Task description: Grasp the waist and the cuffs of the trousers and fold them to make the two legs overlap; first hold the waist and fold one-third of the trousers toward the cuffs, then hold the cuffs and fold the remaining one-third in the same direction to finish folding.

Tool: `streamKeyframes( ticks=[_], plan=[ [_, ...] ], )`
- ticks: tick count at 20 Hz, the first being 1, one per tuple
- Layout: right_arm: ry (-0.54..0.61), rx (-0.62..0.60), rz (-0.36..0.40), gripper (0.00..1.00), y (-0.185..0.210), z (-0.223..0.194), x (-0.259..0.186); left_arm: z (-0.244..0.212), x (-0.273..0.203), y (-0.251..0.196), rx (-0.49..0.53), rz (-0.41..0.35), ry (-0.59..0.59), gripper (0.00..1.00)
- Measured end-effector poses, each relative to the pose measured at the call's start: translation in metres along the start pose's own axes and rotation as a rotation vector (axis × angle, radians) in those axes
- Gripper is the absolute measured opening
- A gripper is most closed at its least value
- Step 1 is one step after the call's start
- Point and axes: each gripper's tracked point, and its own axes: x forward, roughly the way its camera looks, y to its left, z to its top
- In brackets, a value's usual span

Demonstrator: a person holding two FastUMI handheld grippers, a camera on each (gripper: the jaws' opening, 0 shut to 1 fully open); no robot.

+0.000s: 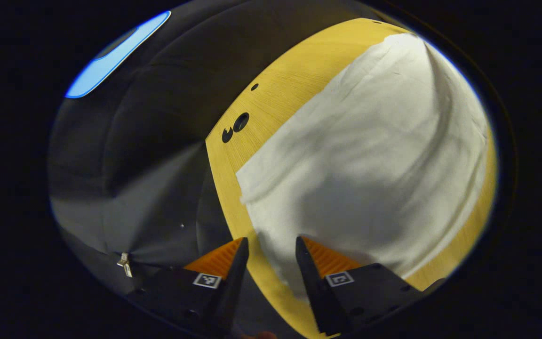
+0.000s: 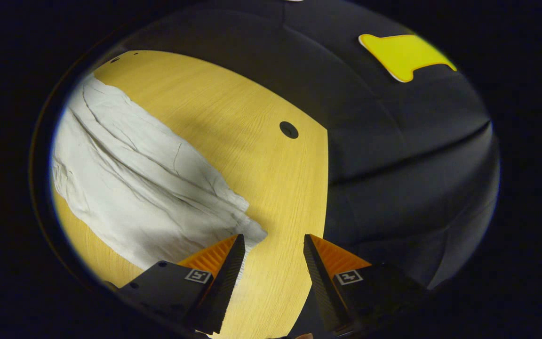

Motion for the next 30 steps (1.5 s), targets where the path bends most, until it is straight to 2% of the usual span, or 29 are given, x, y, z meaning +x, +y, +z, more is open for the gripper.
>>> streamKeyframes(
  ticks=[1,2,3,6,9,11,14,16,18,20,22,25,27,30],
  plan=[
    [-0.022,0.006,-0.014,0.81,-0.005,-0.001,-0.011,-0.006,-0.011,0.002,0.028,0.0,-0.002,0.77],
    [-0.043,0.009,-0.029,0.82,-0.01,-0.003,-0.022,-0.013,-0.021,0.003,0.043,-0.002,0.002,0.9],
    [-0.063,0.012,-0.045,0.84,-0.016,-0.004,-0.033,-0.02,-0.03,0.001,0.052,-0.013,0.009,0.94],
    [-0.053,0.086,-0.06,0.84,-0.025,-0.021,-0.056,-0.049,-0.051,-0.002,0.053,-0.042,0.078,0.96],
    [0.03,0.29,0.033,0.85,0.0,-0.044,-0.078,-0.078,-0.069,-0.008,0.063,-0.073,0.209,0.96],
    [0.037,0.435,0.065,0.86,0.015,-0.046,-0.092,-0.088,-0.08,-0.016,0.03,-0.099,0.262,0.96],
    [0.056,0.687,0.157,0.86,0.056,-0.045,-0.107,-0.086,-0.098,-0.045,-0.112,-0.193,0.277,0.96],
    [0.081,0.885,0.213,0.86,0.083,-0.048,-0.104,-0.072,-0.109,-0.063,-0.278,-0.265,0.236,0.96],
    [0.084,1.109,0.229,0.86,0.094,-0.045,-0.102,-0.05,-0.113,-0.07,-0.452,-0.289,0.145,0.96],
    [0.074,1.34,0.224,0.86,0.091,-0.042,-0.102,-0.022,-0.118,-0.069,-0.613,-0.288,0.022,0.95],
    [0.078,1.589,0.21,0.86,0.092,-0.045,-0.083,-0.003,-0.123,-0.065,-0.744,-0.271,-0.071,0.95],
    [0.065,1.894,0.178,0.86,0.088,-0.049,-0.058,0.006,-0.125,-0.069,-0.878,-0.274,-0.11,0.96],
    [0.059,2.018,0.143,0.83,0.076,-0.046,-0.045,0.006,-0.127,-0.076,-0.925,-0.285,-0.107,0.95],
    [0.085,2.106,0.057,0.82,0.065,-0.059,-0.043,0.011,-0.127,-0.08,-0.958,-0.284,-0.121,0.96]
  ],
)
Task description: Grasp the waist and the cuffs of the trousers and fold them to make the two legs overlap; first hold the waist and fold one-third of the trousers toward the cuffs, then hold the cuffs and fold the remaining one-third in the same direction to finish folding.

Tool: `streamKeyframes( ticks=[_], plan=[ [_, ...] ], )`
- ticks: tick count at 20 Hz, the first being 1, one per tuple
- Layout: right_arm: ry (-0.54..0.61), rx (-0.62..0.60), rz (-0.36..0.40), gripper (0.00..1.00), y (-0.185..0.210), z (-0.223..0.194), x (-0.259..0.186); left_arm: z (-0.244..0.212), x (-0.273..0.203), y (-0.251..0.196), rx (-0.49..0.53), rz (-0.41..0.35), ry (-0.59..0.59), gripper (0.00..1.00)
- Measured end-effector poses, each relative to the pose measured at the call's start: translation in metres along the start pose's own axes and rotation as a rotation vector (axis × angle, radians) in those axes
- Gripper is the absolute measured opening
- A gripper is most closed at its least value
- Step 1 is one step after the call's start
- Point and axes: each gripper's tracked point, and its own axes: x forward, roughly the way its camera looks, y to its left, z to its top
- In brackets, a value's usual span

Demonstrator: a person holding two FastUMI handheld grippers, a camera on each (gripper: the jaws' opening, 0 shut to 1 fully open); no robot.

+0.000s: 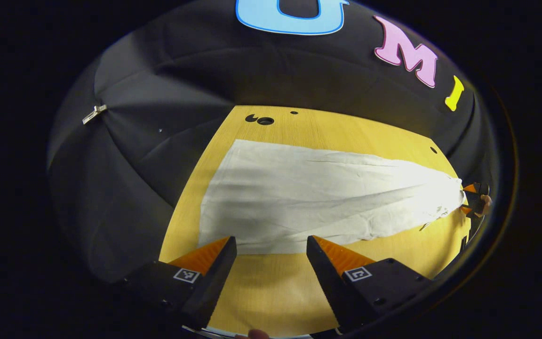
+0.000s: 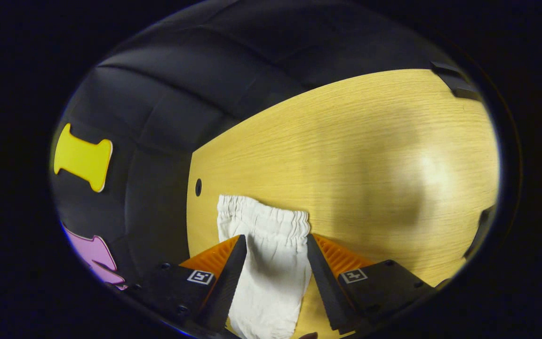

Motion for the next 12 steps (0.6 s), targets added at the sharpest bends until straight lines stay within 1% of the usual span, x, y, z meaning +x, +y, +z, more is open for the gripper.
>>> streamKeyframes(
  ticks=[1,2,3,4,5,6,7,8,9,10,12],
  plan=[
    [0.002,0.011,-0.011,0.73,-0.004,0.002,-0.003,0.001,-0.001,-0.002,-0.011,0.0,-0.008,0.96],
    [0.003,0.015,0.001,0.44,-0.007,0.0,0.001,0.003,0.001,-0.005,-0.033,-0.002,-0.026,0.96],
    [-0.001,0.012,0.032,0.34,-0.008,0.002,0.003,0.004,0.003,-0.007,-0.055,-0.003,-0.044,0.96],
    [-0.001,0.002,0.06,0.32,-0.011,0.001,0.003,0.007,0.005,-0.009,-0.086,-0.01,-0.069,0.96],
    [-0.008,-0.009,0.101,0.23,-0.01,0.002,0.002,0.008,0.007,-0.013,-0.124,-0.018,-0.095,0.95],
    [-0.012,-0.004,0.151,0.12,-0.007,0.002,-0.004,0.007,0.008,-0.017,-0.168,-0.03,-0.115,0.95],
    [-0.025,0.016,0.217,0.12,0.0,0.006,-0.01,0.007,0.006,-0.021,-0.218,-0.051,-0.132,0.93],
    [-0.044,0.018,0.254,0.12,0.003,0.012,-0.018,0.007,0.006,-0.023,-0.264,-0.065,-0.149,0.93],
    [-0.07,-0.001,0.276,0.12,0.004,0.017,-0.022,0.005,0.006,-0.023,-0.302,-0.076,-0.157,0.95],
    [-0.094,-0.023,0.285,0.12,0.002,0.022,-0.024,0.002,0.006,-0.02,-0.328,-0.08,-0.164,0.95],
    [-0.108,-0.04,0.286,0.12,0.001,0.026,-0.028,-0.004,0.005,-0.017,-0.337,-0.083,-0.163,0.95]
  ],
)
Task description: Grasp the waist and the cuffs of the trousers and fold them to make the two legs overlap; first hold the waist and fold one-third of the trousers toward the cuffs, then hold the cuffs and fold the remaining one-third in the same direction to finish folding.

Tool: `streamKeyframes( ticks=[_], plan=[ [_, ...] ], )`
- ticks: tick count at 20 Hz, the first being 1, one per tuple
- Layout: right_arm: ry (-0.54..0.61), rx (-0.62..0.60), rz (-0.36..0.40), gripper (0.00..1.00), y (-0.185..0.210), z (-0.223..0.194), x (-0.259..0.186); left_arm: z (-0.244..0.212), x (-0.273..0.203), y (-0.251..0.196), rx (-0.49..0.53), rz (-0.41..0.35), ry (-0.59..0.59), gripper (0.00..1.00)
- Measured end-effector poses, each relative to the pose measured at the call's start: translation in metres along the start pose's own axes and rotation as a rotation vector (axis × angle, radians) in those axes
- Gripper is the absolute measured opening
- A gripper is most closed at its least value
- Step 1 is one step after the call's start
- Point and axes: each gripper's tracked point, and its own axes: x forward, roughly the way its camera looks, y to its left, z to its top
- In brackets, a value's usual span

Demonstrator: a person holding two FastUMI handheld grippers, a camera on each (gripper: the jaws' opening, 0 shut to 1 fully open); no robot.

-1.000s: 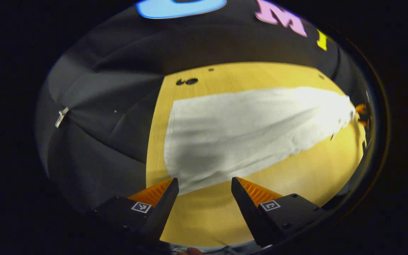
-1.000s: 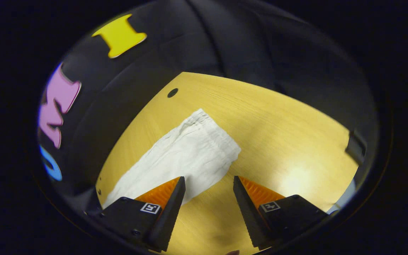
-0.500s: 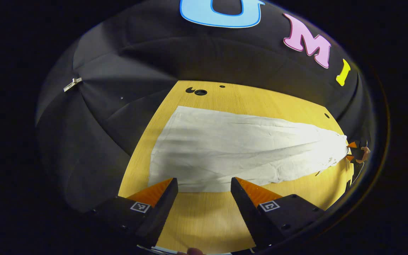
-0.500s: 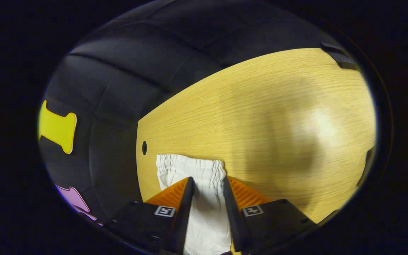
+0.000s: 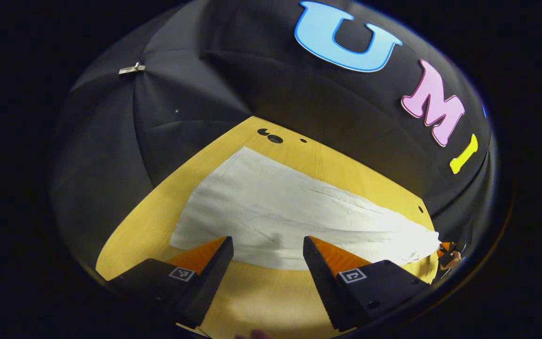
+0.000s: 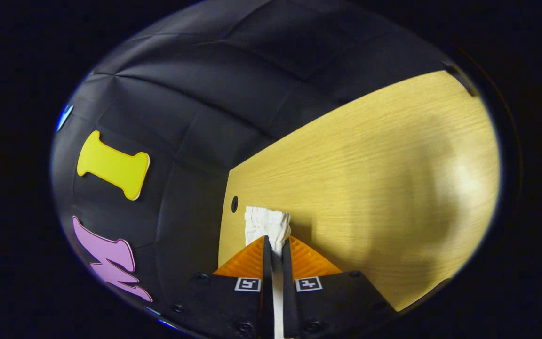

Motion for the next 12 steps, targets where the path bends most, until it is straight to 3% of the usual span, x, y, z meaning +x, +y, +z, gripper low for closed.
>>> streamKeyframes(
  ticks=[3,5,9,12],
  plan=[
    [-0.021,-0.031,-0.012,0.12,0.006,0.01,-0.006,-0.011,0.001,-0.006,0.02,-0.016,0.012,0.95],
    [-0.034,-0.08,0.025,0.12,0.018,0.016,-0.012,-0.02,-0.002,-0.015,-0.02,-0.053,0.028,0.95],
    [-0.002,-0.105,0.216,0.12,0.079,0.004,-0.038,-0.049,-0.002,-0.034,-0.154,-0.104,0.078,0.95],
    [0.056,-0.127,0.358,0.12,0.145,-0.044,-0.057,-0.057,0.005,-0.031,-0.265,-0.112,0.08,0.95]
  ],
)
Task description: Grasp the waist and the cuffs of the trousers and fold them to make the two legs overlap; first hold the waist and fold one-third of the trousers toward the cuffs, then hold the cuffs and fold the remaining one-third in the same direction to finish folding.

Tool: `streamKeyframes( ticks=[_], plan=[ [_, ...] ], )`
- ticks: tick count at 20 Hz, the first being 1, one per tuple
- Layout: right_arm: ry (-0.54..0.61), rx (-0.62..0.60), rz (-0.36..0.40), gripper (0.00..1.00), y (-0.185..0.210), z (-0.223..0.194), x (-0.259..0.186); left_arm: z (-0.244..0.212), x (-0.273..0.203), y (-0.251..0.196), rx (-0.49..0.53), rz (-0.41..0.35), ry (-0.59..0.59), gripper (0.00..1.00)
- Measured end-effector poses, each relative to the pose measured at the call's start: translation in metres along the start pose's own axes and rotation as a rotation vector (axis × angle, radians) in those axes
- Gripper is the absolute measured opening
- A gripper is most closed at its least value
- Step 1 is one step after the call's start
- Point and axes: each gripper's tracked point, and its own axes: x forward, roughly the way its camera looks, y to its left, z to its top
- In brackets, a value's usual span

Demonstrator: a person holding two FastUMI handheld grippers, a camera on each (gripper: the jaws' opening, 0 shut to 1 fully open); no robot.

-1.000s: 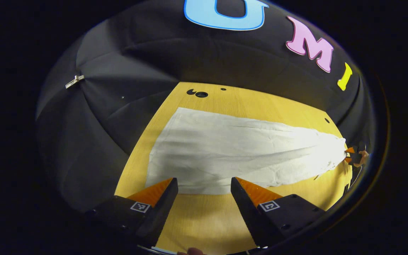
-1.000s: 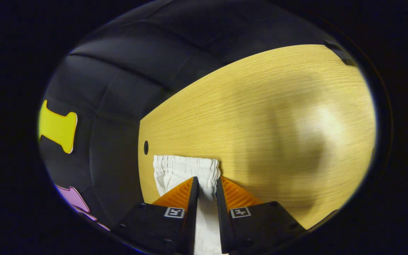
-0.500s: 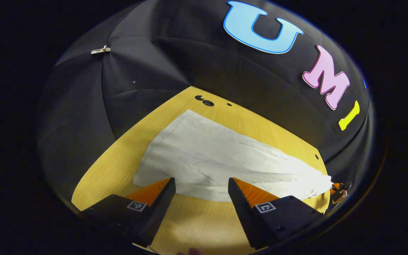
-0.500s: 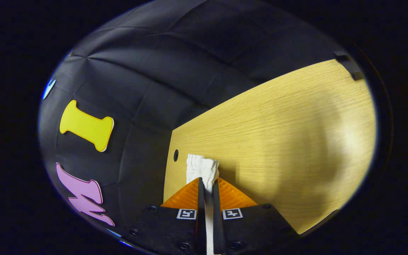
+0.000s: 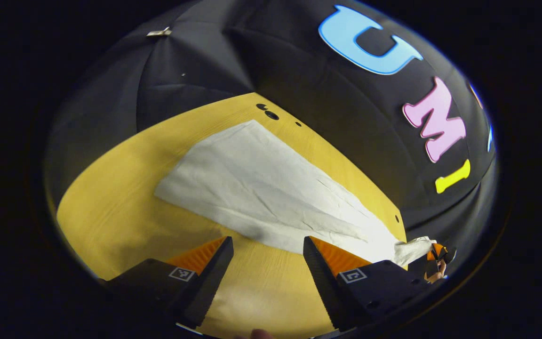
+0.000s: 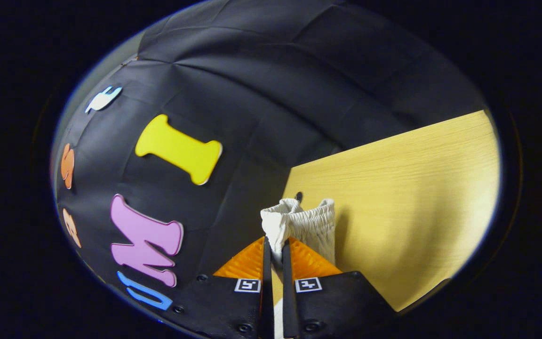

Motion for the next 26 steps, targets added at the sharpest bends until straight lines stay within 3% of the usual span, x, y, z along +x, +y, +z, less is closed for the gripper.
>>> streamKeyframes(
  ticks=[3,6,10,11,15,19,26],
  plan=[
    [0.099,-0.03,0.095,0.12,0.049,-0.055,0.009,0.002,0.01,0.007,-0.119,-0.018,-0.01,0.95],
    [0.205,-0.068,0.143,0.12,0.071,-0.116,0.01,0.014,0.018,0.009,-0.195,-0.038,-0.052,0.95],
    [0.355,-0.114,0.122,0.12,0.055,-0.205,-0.002,0.036,0.033,0.015,-0.271,-0.021,-0.117,0.96],
    [0.395,-0.131,0.114,0.12,0.048,-0.224,-0.007,0.039,0.038,0.015,-0.288,-0.017,-0.126,0.91],
    [0.559,-0.205,0.059,0.12,0.028,-0.299,-0.004,0.056,0.054,0.011,-0.325,-0.028,-0.165,0.93],
    [0.667,-0.258,0.023,0.12,0.033,-0.304,0.004,0.083,0.082,0.003,-0.404,-0.053,-0.204,0.92],
    [0.81,-0.332,0.028,0.12,0.023,-0.344,-0.007,0.115,0.131,-0.014,-0.345,-0.057,-0.247,0.9]
  ],
)
